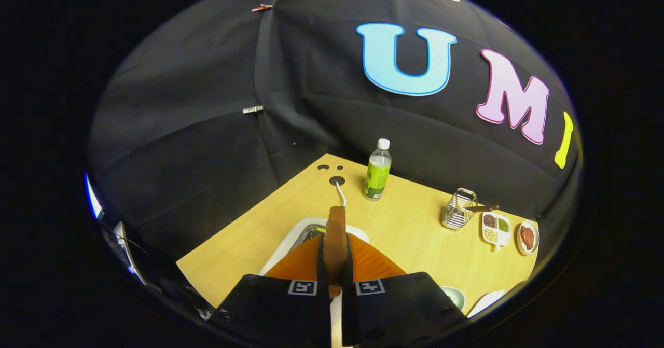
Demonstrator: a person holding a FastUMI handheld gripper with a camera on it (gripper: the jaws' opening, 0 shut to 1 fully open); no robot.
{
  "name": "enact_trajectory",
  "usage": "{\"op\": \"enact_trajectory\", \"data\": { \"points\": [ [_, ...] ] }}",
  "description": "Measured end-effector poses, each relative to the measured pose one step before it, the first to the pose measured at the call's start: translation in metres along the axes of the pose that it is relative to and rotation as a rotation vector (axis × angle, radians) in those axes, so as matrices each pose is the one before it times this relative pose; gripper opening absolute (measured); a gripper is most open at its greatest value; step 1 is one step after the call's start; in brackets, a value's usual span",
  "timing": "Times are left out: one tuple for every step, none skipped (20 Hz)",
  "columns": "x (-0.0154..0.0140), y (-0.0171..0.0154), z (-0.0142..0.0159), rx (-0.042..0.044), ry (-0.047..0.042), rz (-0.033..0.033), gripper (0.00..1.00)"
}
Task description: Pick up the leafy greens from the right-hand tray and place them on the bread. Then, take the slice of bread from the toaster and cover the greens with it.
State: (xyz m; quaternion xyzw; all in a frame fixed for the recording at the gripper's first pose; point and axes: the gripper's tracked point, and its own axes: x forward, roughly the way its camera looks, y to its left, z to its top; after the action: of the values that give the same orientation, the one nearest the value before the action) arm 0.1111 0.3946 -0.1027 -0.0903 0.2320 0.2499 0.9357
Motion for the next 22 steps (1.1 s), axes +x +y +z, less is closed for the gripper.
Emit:
{"op": "enact_trajectory", "data": {
  "points": [
    [-0.00664, -0.00587, 0.00587, 0.00882, -0.01538, -0.00397, 0.12],
    [-0.00887, -0.00496, 0.00832, 0.00873, -0.01872, 0.00768, 0.12],
    [-0.00802, -0.00454, 0.00787, 0.01022, -0.02198, 0.00908, 0.12],
    [-0.00946, -0.00731, 0.00782, 0.00916, -0.02251, 0.00449, 0.12],
    [-0.00812, -0.00887, 0.00653, 0.00713, -0.0191, -0.00139, 0.12],
    [-0.00787, -0.01312, 0.00458, 0.0014, -0.01405, -0.0131, 0.12],
    [-0.00809, -0.01444, 0.00067, 0.0057, -0.00862, -0.01397, 0.12],
    [-0.00709, -0.01375, -0.00113, 0.01406, -0.00326, -0.01324, 0.12],
    [-0.00476, -0.01343, -0.00195, 0.02001, -0.00107, -0.01593, 0.12],
    [-0.00476, -0.01561, -0.00383, 0.02459, 0.00262, -0.01647, 0.12],
    [-0.00384, -0.01477, -0.00452, 0.02464, 0.00598, -0.01499, 0.12],
    [-0.00246, -0.0153, -0.00503, 0.02003, 0.00801, -0.0168, 0.12],
    [-0.00157, -0.01427, -0.00596, 0.01755, 0.00855, -0.01306, 0.12],
    [-0.00066, -0.01328, -0.00693, 0.01324, 0.00965, -0.00974, 0.12],
    [-0.00085, -0.01102, -0.00778, 0.01509, 0.01329, -0.0032, 0.12],
    [0.00019, -0.00899, -0.00878, 0.01817, 0.01257, 0.00249, 0.12],
    [0.00197, -0.0076, -0.00999, 0.02069, 0.01501, 0.0054, 0.12],
    [0.00286, -0.0077, -0.00989, 0.02226, 0.01836, 0.00446, 0.12],
    [0.00204, -0.00631, -0.01107, 0.02195, 0.02197, 0.00747, 0.12],
    [0.00341, -0.00485, -0.01029, 0.02127, 0.01919, 0.00908, 0.12],
    [0.00423, -0.00498, -0.00973, 0.02052, 0.01683, 0.01085, 0.12],
    [0.0043, -0.00421, -0.00899, 0.02023, 0.01356, 0.00982, 0.12]
  ]
}}
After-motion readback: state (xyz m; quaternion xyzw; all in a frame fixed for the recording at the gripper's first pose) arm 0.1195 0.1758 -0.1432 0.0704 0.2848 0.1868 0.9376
